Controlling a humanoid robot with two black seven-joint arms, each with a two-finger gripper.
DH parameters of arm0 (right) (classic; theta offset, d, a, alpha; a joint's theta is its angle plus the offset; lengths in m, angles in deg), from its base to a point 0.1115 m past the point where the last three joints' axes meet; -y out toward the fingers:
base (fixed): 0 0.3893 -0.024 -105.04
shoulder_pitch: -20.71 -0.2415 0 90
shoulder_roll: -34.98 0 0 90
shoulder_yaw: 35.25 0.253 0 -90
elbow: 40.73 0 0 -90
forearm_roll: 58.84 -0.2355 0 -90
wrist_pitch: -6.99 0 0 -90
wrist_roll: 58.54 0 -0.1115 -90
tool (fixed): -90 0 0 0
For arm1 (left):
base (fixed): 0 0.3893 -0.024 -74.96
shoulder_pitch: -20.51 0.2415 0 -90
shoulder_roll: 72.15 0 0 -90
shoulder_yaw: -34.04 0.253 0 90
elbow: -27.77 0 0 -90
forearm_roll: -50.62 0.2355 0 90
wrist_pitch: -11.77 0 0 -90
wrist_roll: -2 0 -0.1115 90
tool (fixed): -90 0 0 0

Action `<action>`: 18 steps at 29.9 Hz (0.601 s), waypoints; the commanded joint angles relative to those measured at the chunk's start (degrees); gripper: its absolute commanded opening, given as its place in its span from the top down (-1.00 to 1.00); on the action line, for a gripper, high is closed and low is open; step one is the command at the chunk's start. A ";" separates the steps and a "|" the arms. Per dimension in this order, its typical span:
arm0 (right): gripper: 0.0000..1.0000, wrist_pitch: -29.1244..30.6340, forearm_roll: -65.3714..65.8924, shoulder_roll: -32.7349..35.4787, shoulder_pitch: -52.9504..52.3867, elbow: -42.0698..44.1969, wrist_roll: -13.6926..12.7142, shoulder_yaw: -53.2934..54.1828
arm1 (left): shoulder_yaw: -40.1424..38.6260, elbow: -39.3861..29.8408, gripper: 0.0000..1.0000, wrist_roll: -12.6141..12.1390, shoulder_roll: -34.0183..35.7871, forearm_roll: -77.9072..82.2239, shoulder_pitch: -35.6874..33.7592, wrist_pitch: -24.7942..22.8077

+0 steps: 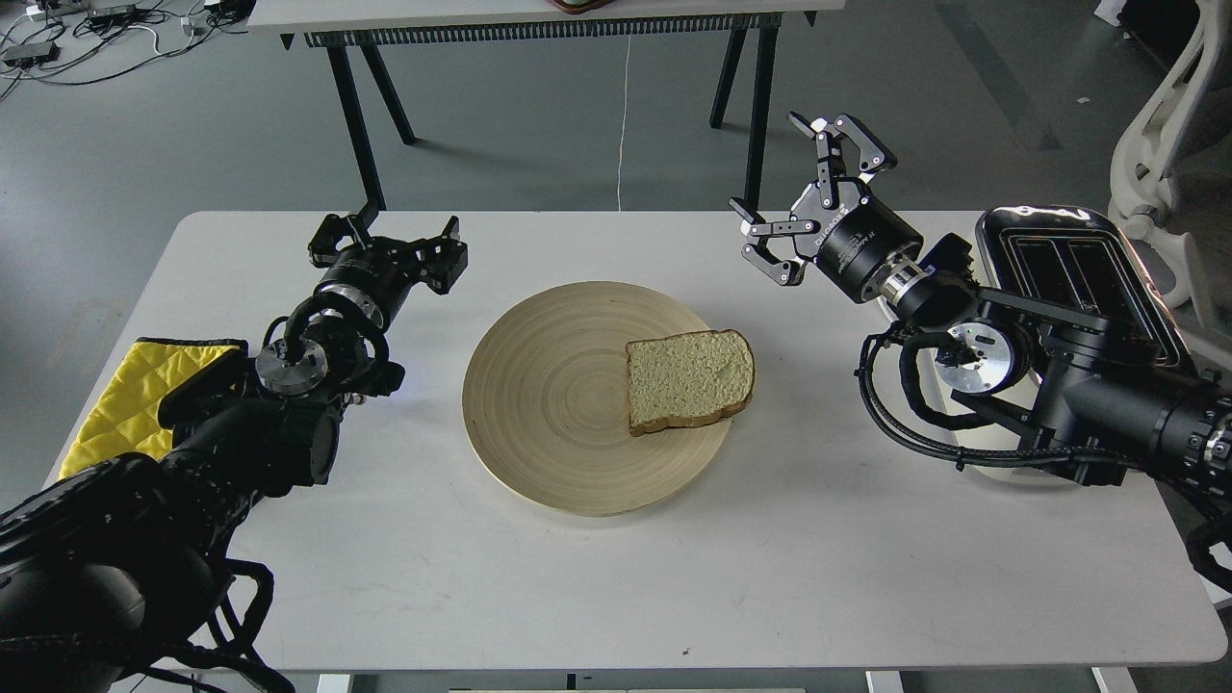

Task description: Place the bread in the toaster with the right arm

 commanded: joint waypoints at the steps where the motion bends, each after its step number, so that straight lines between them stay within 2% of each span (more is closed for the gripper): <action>1: -0.98 0.00 0.05 0.18 0.00 0.01 0.00 0.00 | 0.03 0.00 -1.00 0.41 -0.26 0.01 -0.11 0.00; 18: -0.98 0.00 0.05 -0.08 -0.18 0.63 0.00 0.61 | 0.03 -0.09 -1.00 -0.21 -0.35 0.01 -0.19 0.00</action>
